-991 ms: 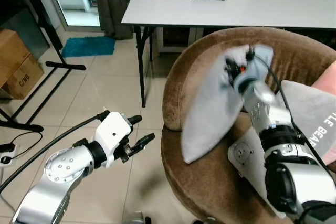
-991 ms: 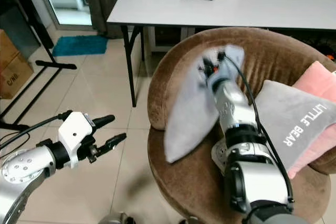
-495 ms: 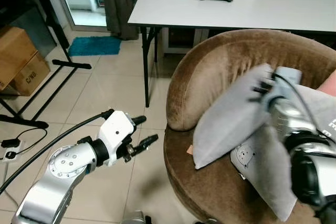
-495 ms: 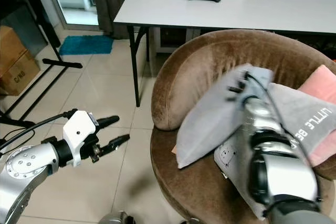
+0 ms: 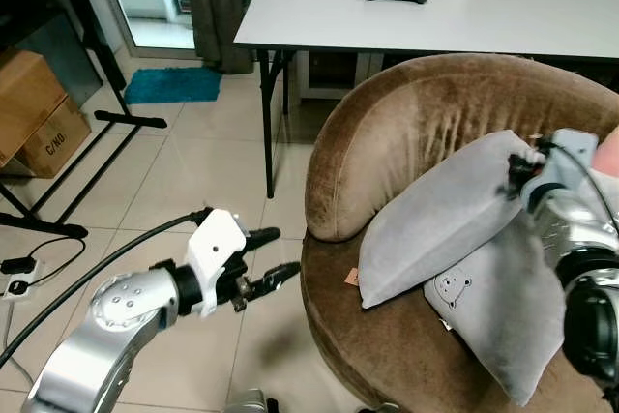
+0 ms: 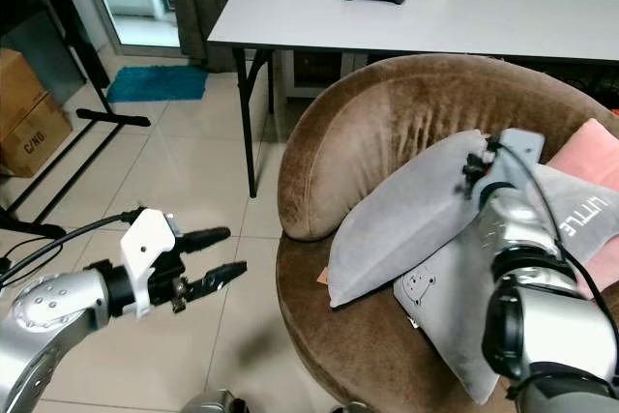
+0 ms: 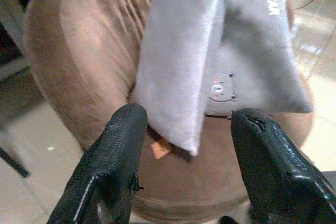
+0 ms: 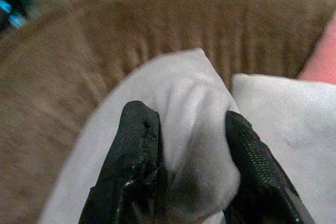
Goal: Move the pillow to the sofa from floor
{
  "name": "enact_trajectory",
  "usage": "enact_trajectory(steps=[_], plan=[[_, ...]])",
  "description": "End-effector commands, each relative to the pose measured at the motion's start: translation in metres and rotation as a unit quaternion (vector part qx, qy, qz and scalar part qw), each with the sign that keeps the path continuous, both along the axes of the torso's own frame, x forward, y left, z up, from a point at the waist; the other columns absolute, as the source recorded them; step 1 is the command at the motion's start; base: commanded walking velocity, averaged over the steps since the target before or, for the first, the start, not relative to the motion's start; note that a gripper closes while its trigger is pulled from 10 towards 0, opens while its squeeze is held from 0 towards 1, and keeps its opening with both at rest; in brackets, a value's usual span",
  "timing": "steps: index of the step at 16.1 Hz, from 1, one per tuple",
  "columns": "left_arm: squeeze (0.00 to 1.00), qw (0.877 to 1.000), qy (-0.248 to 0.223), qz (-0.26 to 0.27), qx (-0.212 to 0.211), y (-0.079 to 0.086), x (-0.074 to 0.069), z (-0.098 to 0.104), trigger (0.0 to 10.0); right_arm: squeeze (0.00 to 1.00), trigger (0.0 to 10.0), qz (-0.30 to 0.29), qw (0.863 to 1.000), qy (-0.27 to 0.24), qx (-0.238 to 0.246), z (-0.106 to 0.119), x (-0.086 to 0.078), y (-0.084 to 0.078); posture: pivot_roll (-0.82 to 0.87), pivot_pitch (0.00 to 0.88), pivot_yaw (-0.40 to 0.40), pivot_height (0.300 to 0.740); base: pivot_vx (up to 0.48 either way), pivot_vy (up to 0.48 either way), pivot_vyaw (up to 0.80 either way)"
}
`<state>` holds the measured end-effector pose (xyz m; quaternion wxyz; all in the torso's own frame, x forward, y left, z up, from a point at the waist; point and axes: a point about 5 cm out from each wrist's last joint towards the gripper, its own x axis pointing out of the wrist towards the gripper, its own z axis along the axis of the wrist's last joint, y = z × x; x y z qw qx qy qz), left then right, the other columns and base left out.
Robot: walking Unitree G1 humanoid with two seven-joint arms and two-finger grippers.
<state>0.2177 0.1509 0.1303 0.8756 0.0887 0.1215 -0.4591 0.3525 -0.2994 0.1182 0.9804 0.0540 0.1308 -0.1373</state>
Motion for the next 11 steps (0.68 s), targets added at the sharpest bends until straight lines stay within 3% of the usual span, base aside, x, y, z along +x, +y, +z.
enact_trajectory(steps=[1,4,7,8,9,11], plan=[[0.0,1.0,0.001,-0.006,-0.007,0.002,-0.003,0.005,10.0,1.0,10.0,0.02,0.999,-0.046,0.011,0.018,0.006,-0.002,0.13,0.0,0.003,0.74,0.0,0.0,0.0],[0.0,0.999,0.007,-0.02,-0.027,0.002,-0.011,0.01,10.0,1.0,10.0,0.067,0.992,-0.107,0.007,0.033,0.0,-0.006,0.11,0.0,-0.008,0.74,0.0,0.0,0.0],[0.0,0.997,-0.059,0.022,-0.047,-0.003,-0.006,0.034,10.0,1.0,10.0,0.084,0.985,-0.15,0.006,0.049,-0.025,0.009,0.09,0.0,-0.006,0.74,0.0,0.0,0.0],[0.0,0.988,-0.097,0.105,-0.05,0.0,0.002,0.039,10.0,0.54,10.0,0.089,0.983,-0.163,0.007,0.051,-0.038,0.029,0.08,0.0,-0.002,0.74,0.0,0.0,0.0],[0.0,0.979,-0.124,0.154,-0.053,0.003,0.005,0.041,10.0,0.0,10.0,0.093,0.981,-0.168,0.013,0.051,-0.046,0.045,0.08,0.0,-0.004,0.74,0.0,0.0,0.0],[0.0,0.972,-0.126,0.195,-0.037,0.009,0.001,0.036,10.0,0.0,10.0,0.104,0.982,-0.158,0.025,0.043,-0.062,0.076,0.08,0.0,-0.01,0.74,0.0,0.0,0.0]])
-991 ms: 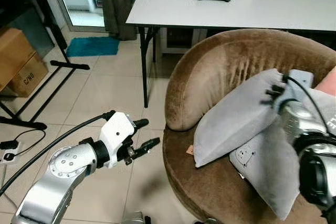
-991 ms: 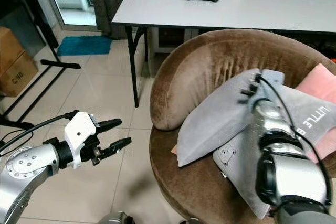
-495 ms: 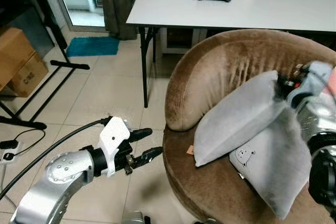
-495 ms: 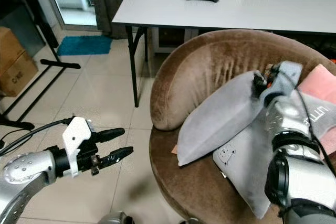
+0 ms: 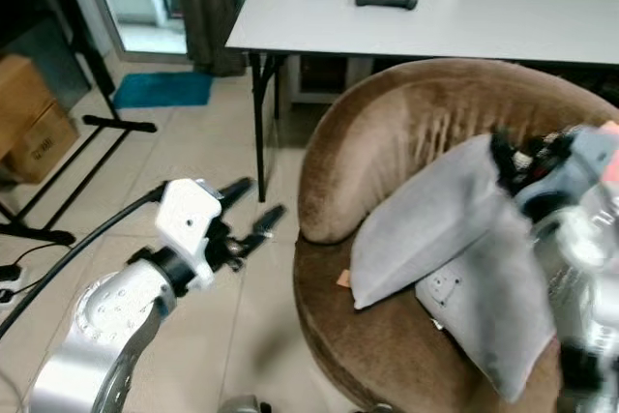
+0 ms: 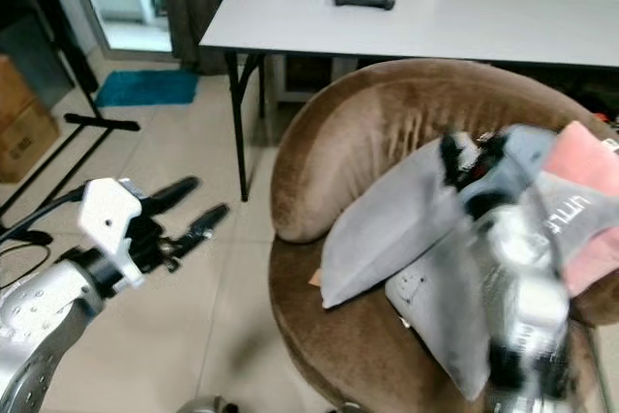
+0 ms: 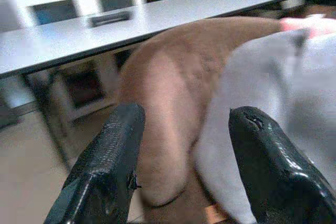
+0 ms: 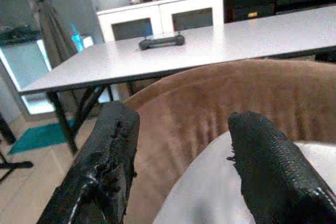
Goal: Move the pillow to the sofa from floor
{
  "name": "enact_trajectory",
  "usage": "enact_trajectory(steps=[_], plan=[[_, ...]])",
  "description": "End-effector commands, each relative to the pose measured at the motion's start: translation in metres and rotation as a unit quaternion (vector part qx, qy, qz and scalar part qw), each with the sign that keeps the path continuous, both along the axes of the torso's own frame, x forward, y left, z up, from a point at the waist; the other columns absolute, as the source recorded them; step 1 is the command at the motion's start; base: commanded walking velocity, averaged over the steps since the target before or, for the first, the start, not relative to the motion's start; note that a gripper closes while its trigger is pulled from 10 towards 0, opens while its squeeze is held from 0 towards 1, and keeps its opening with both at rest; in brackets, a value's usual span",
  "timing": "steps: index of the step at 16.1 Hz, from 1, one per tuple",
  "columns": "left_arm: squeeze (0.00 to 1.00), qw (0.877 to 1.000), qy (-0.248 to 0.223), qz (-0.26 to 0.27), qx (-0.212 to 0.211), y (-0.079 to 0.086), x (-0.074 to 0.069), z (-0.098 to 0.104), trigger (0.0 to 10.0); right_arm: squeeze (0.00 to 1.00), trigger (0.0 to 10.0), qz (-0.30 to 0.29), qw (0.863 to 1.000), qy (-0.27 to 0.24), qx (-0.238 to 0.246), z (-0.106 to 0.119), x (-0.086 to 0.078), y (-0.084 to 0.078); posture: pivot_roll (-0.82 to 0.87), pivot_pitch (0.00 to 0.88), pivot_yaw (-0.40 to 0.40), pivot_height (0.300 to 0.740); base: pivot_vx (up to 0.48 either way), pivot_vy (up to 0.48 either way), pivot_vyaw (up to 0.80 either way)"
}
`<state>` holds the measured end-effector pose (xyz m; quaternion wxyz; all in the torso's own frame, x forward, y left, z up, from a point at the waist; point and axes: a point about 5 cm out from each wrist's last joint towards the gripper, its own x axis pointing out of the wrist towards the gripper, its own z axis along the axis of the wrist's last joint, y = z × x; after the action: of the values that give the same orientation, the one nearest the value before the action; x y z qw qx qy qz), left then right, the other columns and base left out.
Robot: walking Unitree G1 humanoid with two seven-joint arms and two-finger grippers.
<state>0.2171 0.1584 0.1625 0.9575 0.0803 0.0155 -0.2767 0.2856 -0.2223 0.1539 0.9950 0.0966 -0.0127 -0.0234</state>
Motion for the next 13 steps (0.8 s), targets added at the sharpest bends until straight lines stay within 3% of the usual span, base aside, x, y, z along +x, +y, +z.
enact_trajectory(steps=[1,3,5,10,13], plan=[[0.0,1.0,-0.008,0.018,0.011,0.003,-0.001,0.001,10.0,0.0,10.0,0.007,1.0,0.001,-0.001,0.003,-0.002,0.01,0.08,0.0,-0.01,0.74,0.0,-0.274,0.0],[0.0,0.998,-0.001,0.054,0.029,0.004,-0.003,-0.006,10.0,0.0,10.0,0.009,0.998,0.019,0.052,-0.003,-0.023,0.04,0.08,0.0,-0.024,0.74,0.0,-0.418,0.0],[0.0,0.997,-0.004,0.075,0.029,0.005,0.0,-0.01,10.0,0.0,10.0,0.028,0.999,0.008,0.036,0.005,-0.03,0.053,0.07,0.0,-0.019,0.74,0.0,-0.454,0.0],[0.0,0.997,-0.006,0.073,0.026,0.001,0.002,-0.011,10.0,0.0,10.0,0.016,0.999,0.013,0.05,0.009,-0.035,0.052,0.06,0.0,-0.014,0.74,0.0,-0.45,-0.62],[0.0,0.996,-0.015,0.082,0.028,0.002,0.008,-0.01,10.0,0.0,10.0,0.019,0.999,0.012,0.028,0.012,-0.026,0.049,0.06,0.0,-0.012,0.74,0.0,-0.451,-0.52]])
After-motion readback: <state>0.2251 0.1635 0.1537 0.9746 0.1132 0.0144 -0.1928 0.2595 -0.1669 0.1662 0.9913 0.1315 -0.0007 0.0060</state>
